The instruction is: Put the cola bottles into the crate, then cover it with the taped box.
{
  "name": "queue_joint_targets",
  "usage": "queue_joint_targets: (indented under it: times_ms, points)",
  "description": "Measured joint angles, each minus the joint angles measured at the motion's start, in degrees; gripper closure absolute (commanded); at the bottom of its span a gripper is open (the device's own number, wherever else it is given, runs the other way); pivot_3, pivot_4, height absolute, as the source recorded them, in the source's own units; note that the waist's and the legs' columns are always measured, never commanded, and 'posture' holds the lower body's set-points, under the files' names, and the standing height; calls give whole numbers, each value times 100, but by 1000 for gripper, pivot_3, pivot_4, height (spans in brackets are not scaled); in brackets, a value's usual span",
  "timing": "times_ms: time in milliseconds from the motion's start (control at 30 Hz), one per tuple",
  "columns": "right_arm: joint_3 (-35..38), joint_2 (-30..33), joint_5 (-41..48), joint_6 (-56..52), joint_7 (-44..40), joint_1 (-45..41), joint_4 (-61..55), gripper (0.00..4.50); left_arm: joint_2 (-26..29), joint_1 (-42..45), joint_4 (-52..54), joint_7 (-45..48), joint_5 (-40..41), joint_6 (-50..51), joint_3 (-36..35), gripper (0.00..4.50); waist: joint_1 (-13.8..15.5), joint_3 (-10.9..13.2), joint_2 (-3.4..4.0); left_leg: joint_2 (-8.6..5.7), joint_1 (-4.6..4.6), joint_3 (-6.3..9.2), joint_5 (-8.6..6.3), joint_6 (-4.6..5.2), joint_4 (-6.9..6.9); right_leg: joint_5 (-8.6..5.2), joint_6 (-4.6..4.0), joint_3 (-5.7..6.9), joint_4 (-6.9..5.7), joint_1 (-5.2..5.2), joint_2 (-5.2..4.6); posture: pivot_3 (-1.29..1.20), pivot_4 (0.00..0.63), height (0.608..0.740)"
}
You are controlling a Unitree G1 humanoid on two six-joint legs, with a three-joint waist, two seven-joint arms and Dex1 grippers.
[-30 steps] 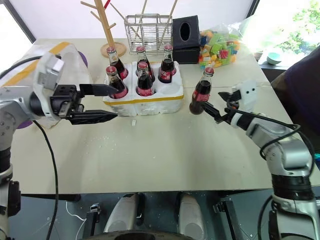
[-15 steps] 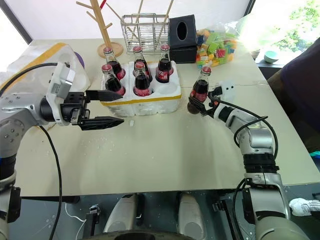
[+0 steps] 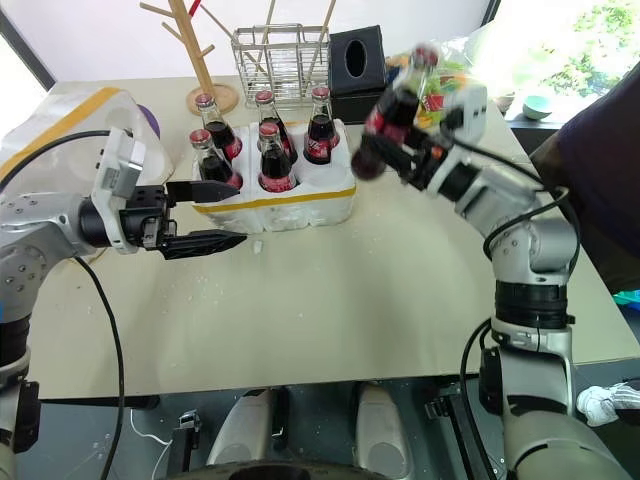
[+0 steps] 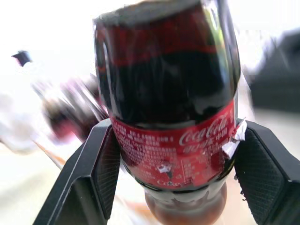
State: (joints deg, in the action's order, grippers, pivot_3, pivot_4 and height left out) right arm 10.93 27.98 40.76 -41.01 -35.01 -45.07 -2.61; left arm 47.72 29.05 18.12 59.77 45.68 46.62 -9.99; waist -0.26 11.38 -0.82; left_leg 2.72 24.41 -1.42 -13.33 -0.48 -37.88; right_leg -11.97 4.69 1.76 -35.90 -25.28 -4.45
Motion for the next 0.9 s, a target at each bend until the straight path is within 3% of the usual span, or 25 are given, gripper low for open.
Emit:
queue_joint_targets:
  times_ms: [167, 300, 733, 767, 800, 900]
  points:
    - [-521, -195, -157, 8, -130, -233, 34, 1698, 0, -25, -3, -140, -2, -80, -40, 0, -20, -1, -1, -1, 2, 0, 0, 0, -2, -4, -6, -1, -1, 0, -2, 0, 150, 740]
    - [-990, -459, -697, 239, -151, -262, 695, 1698, -3, -113, 5, -273, 1, -100, -102, 0, -38, -1, -1, -1, 3, 0, 0, 0, -2, -3, -4, -1, -5, -4, -1, 0, 150, 740]
    - [-1496, -969, -1978, 1184, -232, -544, 2386, 1698, 44, -305, 58, -480, 41, -99, -321, 0, -56, -1, -2, 0, 3, 0, 0, 0, -1, 1, 2, -2, -13, -9, -1, 0, 150, 740]
    - [-1533, -967, -2064, 1202, -257, -568, 2435, 626, 86, -344, 68, -481, 56, -99, -349, 0, -58, -1, -2, 0, 3, 0, 0, 0, -1, 1, 2, -2, -13, -9, -1, 0, 150, 740]
    - [-1551, -966, -2107, 1225, -312, -567, 2431, 180, 155, -419, 72, -476, 60, -98, -415, 0, -60, 0, -2, 0, 2, 0, 0, 0, -1, 1, 2, -2, -14, -10, -1, 0, 150, 740]
    - [-1632, -896, -2152, 1141, -523, -515, 2185, 33, 508, -684, 74, -428, 63, -88, -765, 0, -64, 0, -1, 0, 2, -1, 0, 0, 1, -4, -7, -2, -14, -10, -1, 0, 150, 740]
